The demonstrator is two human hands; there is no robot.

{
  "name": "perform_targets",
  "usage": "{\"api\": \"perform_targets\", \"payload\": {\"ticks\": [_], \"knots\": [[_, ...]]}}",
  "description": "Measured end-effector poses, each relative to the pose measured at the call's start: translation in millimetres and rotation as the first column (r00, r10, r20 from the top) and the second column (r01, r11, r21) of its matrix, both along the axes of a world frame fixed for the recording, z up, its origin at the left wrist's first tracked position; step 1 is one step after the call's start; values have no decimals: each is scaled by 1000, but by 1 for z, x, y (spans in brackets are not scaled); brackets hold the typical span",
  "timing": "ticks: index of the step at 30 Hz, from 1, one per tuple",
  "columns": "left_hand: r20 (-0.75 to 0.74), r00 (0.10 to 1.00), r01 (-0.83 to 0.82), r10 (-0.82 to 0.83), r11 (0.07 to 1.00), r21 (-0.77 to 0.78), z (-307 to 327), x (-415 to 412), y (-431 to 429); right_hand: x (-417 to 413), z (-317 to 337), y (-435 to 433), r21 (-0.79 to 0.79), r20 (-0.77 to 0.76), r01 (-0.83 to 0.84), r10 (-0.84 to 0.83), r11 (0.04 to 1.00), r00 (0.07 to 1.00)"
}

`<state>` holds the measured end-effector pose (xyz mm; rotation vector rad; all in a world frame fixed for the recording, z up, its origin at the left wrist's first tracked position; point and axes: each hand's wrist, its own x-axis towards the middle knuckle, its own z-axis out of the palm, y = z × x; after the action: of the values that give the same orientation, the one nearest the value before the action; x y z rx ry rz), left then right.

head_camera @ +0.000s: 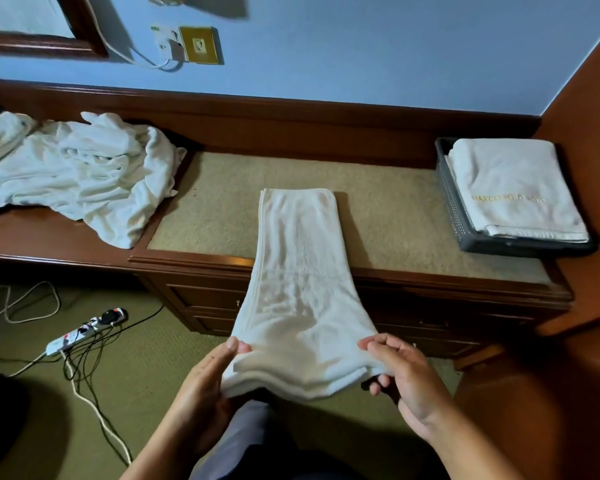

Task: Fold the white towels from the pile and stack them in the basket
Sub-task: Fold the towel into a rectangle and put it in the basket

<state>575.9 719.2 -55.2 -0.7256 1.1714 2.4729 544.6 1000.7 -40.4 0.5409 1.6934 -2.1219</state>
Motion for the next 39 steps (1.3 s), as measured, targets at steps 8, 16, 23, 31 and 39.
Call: {"api": "perform_targets", "payload": {"ticks": [8, 16, 23, 31, 39], "knots": [[-256, 957, -129, 138, 990, 54, 45, -99, -12, -120, 39, 0, -7, -171, 23, -24, 1000, 985], [-288, 958, -31, 0, 994, -102, 44, -254, -32, -258, 41, -19, -128, -159, -122, 101, 984, 982], [-102, 981, 59, -162, 762, -645, -30, -397, -43, -410, -20, -41, 354, -8, -100, 110, 930, 994], [277, 952, 291, -133, 686, -668, -133, -527, -58, -532, -141, -57, 882, 228, -302, 232, 361, 946], [370, 925, 374, -84, 361, -854, -167, -559, -49, -542, -187, -70, 900, 198, -162, -50, 404, 979]]}}
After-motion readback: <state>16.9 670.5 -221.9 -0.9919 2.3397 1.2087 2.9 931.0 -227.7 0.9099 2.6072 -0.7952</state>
